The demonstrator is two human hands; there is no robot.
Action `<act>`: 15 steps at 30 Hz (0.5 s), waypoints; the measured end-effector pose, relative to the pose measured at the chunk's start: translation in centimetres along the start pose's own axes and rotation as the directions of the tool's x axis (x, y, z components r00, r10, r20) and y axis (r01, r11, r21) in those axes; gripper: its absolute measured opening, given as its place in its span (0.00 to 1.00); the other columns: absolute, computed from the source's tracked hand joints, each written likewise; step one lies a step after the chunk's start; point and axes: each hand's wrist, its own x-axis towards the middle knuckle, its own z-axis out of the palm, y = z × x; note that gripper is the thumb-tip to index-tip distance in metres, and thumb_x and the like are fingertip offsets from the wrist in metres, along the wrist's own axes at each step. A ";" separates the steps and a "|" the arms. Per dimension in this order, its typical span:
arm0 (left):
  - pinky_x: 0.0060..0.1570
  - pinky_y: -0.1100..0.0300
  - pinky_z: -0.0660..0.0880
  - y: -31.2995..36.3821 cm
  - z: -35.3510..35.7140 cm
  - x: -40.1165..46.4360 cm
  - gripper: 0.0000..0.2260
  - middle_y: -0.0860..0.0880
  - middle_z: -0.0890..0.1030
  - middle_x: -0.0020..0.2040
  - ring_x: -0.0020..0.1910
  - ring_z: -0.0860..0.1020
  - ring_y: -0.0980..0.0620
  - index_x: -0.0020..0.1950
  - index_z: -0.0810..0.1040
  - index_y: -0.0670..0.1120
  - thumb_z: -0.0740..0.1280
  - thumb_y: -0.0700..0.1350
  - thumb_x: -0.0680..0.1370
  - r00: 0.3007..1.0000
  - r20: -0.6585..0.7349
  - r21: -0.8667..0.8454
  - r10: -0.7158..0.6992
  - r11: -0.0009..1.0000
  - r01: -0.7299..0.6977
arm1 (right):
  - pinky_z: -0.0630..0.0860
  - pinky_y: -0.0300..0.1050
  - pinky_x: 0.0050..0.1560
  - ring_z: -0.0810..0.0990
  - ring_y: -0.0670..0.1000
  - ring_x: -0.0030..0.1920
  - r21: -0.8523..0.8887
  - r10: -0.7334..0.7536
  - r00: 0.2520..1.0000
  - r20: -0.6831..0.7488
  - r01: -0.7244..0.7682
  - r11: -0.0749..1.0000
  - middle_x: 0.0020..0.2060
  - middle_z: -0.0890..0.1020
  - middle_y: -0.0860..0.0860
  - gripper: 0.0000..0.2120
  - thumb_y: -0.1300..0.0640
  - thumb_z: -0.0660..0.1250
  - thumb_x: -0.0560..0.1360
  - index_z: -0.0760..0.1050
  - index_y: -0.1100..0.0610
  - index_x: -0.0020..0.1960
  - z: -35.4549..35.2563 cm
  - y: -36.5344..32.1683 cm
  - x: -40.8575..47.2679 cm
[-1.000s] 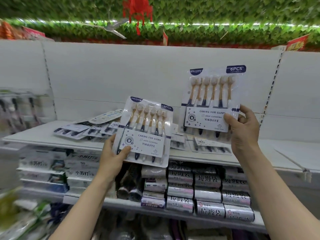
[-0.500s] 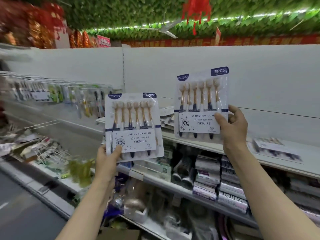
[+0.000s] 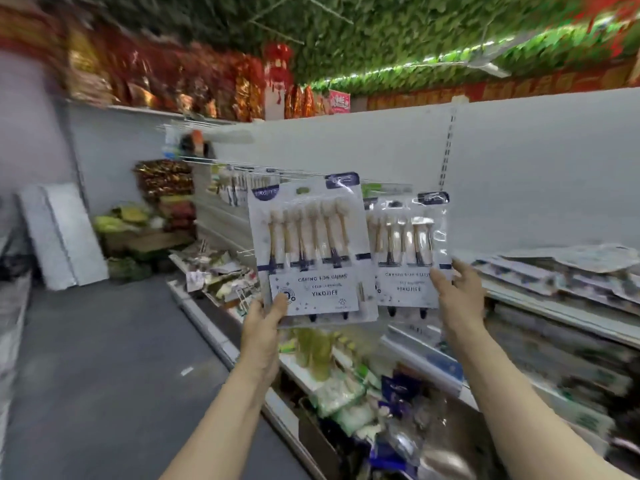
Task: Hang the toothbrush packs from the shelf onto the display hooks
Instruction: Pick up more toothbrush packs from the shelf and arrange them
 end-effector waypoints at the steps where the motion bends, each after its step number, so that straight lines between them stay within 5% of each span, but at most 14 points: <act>1: 0.61 0.46 0.75 0.4 -1.9 1.7 0.06 0.46 0.82 0.57 0.57 0.80 0.44 0.55 0.76 0.50 0.68 0.44 0.79 1.000 -0.021 0.004 -0.007 1.000 0.008 | 0.73 0.44 0.58 0.76 0.50 0.60 0.020 0.025 1.000 0.019 -0.025 0.999 0.64 0.76 0.53 0.22 0.61 0.68 0.79 0.69 0.58 0.72 2.7 0.7 -0.2; 5: 0.68 0.43 0.70 1.6 -7.9 8.2 0.13 0.44 0.82 0.60 0.60 0.80 0.45 0.64 0.75 0.43 0.67 0.41 0.80 0.996 -0.089 0.001 -0.009 1.000 0.009 | 0.78 0.48 0.58 0.80 0.52 0.57 0.041 0.068 0.995 0.067 -0.071 0.997 0.60 0.80 0.53 0.19 0.63 0.69 0.78 0.72 0.57 0.68 12.4 3.5 0.3; 7: 0.67 0.43 0.71 2.0 -10.3 11.1 0.13 0.46 0.84 0.57 0.59 0.81 0.45 0.64 0.76 0.43 0.67 0.41 0.80 0.997 -0.081 0.000 -0.002 1.000 0.002 | 0.80 0.55 0.59 0.82 0.56 0.56 0.056 0.089 0.990 0.108 -0.096 0.994 0.59 0.82 0.56 0.17 0.61 0.70 0.78 0.72 0.52 0.65 16.9 4.8 1.1; 11: 0.65 0.44 0.72 2.3 -15.0 18.1 0.13 0.44 0.84 0.57 0.55 0.83 0.44 0.64 0.75 0.42 0.66 0.42 0.80 0.994 -0.111 0.015 0.010 1.000 -0.008 | 0.81 0.54 0.55 0.83 0.57 0.56 0.096 0.109 0.979 0.169 -0.127 0.987 0.57 0.82 0.57 0.17 0.61 0.70 0.78 0.72 0.50 0.64 26.0 8.0 3.3; 15: 0.52 0.54 0.78 2.6 -19.4 26.6 0.11 0.46 0.85 0.52 0.47 0.84 0.50 0.63 0.75 0.41 0.65 0.39 0.81 0.987 -0.145 0.039 0.070 0.997 -0.065 | 0.80 0.59 0.58 0.83 0.58 0.56 0.148 0.104 0.971 0.213 -0.137 0.979 0.57 0.83 0.57 0.19 0.61 0.71 0.77 0.72 0.54 0.66 35.2 12.4 6.2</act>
